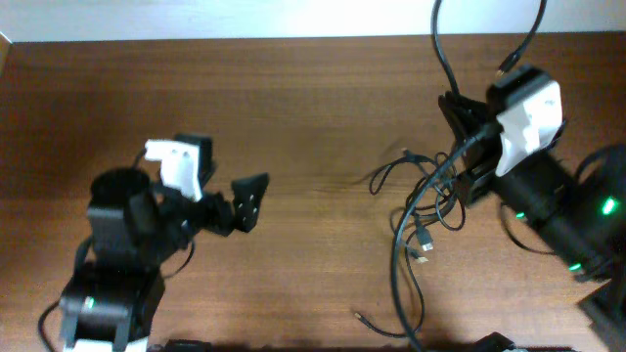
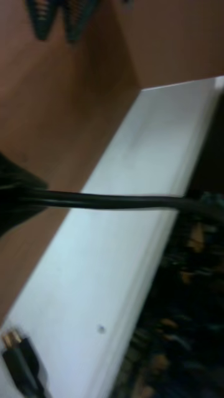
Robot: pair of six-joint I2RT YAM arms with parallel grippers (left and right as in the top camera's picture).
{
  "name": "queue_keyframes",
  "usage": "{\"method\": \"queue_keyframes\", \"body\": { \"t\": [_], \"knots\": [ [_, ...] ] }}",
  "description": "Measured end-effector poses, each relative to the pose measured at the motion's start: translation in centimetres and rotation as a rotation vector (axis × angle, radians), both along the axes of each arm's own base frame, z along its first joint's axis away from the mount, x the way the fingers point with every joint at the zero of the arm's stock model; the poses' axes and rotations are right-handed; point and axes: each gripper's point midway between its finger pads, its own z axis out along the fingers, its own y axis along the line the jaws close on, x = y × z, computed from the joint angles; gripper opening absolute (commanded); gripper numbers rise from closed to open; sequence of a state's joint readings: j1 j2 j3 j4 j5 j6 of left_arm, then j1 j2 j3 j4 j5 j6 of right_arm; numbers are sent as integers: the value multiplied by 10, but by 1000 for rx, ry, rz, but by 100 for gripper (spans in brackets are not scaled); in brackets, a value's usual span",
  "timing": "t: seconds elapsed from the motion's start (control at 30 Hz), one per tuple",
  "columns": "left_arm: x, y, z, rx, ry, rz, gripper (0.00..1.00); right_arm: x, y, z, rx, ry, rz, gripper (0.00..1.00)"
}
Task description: Untangle cables
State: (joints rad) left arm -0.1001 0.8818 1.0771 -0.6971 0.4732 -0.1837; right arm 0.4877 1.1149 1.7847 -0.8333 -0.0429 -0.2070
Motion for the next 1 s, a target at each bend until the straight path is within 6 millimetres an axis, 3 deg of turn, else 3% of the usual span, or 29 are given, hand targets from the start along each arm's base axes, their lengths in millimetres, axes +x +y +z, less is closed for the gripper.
{"method": "queue_keyframes", "body": {
  "t": [0.07,0.2,0.3,0.4,0.47,0.5,0.6,0.67,0.73,0.87,0.9,0.93,1.0],
  "knots": [
    [5,-14,-9,-41,51,-77,99,13,6,1,-112,122,8,4],
    [5,-27,1,-64,7,-140,99,47,17,-45,-270,354,-13,4],
    [5,-68,6,-75,-39,-281,99,44,11,-46,-284,371,-39,4],
    [8,-119,-10,-77,-21,-428,99,33,4,-40,-279,361,-45,4],
    [9,-155,-27,-75,-2,-517,93,29,1,-38,-277,356,-48,4],
    [12,-166,-39,-69,24,-537,98,26,0,-37,-276,356,-48,4],
    [22,-173,-75,-39,116,-546,99,16,-6,-28,-259,330,-50,4],
    [4,-170,-113,35,226,-639,99,7,-11,-20,-247,308,-51,4],
    [-6,-158,-134,133,270,-654,99,7,-16,-18,-233,307,-70,4],
    [1,-128,-160,294,351,-510,100,9,-18,-17,-222,309,-82,4],
    [-1,-123,-165,322,367,-500,84,9,-18,-17,-221,310,-83,4],
    [-7,-121,-167,356,352,-553,94,9,-18,-17,-220,309,-83,4],
    [-12,-125,-166,442,213,-724,99,9,-18,-17,-219,309,-83,4]
  ]
}}
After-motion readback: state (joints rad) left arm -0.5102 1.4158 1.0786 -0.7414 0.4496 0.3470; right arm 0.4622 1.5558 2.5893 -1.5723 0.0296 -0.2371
